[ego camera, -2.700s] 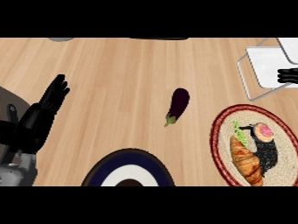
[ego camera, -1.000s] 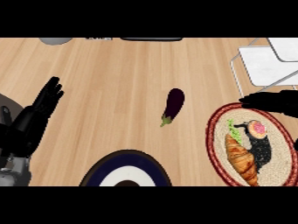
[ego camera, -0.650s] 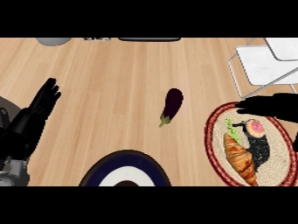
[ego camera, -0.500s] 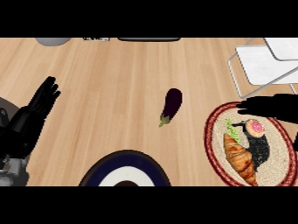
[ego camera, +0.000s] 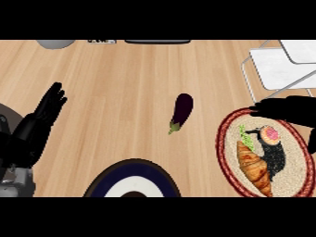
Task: Pick the cupcake from the placemat and place it in the tiered shelf
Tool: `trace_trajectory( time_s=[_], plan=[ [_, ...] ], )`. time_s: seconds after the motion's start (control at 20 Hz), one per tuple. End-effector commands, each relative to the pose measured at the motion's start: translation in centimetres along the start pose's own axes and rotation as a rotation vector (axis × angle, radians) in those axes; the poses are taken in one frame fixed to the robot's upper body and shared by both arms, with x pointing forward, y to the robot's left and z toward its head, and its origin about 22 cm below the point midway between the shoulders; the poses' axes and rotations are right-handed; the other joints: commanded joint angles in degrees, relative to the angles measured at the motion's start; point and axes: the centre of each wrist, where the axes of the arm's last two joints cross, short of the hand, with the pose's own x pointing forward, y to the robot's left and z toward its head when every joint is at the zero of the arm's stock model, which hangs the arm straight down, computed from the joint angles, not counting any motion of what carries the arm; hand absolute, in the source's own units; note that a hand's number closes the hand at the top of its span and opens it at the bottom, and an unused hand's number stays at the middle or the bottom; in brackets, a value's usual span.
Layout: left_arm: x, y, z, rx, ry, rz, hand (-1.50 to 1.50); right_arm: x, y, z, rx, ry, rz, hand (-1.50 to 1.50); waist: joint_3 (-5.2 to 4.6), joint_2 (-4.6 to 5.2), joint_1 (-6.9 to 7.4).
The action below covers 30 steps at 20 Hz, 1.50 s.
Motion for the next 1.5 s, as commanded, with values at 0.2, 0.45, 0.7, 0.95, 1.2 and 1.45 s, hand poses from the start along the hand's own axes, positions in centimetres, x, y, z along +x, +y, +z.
trace_trajectory(
  time_s=[0.2, 0.45, 0.7, 0.95, 1.2, 1.45],
  plan=[
    [1.4, 0.0, 0.3, 0.006, -0.012, 0.012, 0.0, -1.1, 3.4, -1.6, 0.084, 0.001, -0.032, -1.5, 0.04, 0.06, 0.27],
    [1.0, 0.9, 0.3, 0.001, -0.001, 0.002, 0.0, -1.4, 2.5, -1.8, 0.1, -0.021, -0.027, -1.5, 0.02, 0.02, 0.05],
    [1.6, 1.1, -0.1, -0.005, -0.013, -0.001, 0.0, -2.3, 5.8, -3.3, 0.133, -0.02, -0.04, -1.5, 0.07, 0.23, 0.64],
    [1.9, -0.8, -0.5, 0.004, -0.024, -0.009, 0.0, -2.3, 6.7, -4.2, 0.157, -0.016, -0.047, -1.5, 0.08, 0.2, 0.55],
    [1.8, 0.4, 0.5, 0.001, -0.007, 0.001, 0.0, -2.4, 6.8, -5.2, 0.163, -0.016, -0.065, -1.5, 0.07, 0.18, 0.59],
    [-1.3, 0.1, 0.7, -0.026, 0.001, 0.021, 0.0, -2.6, 7.9, -5.5, 0.08, 0.028, -0.028, 1.5, 0.12, 0.47, 1.21]
  ],
)
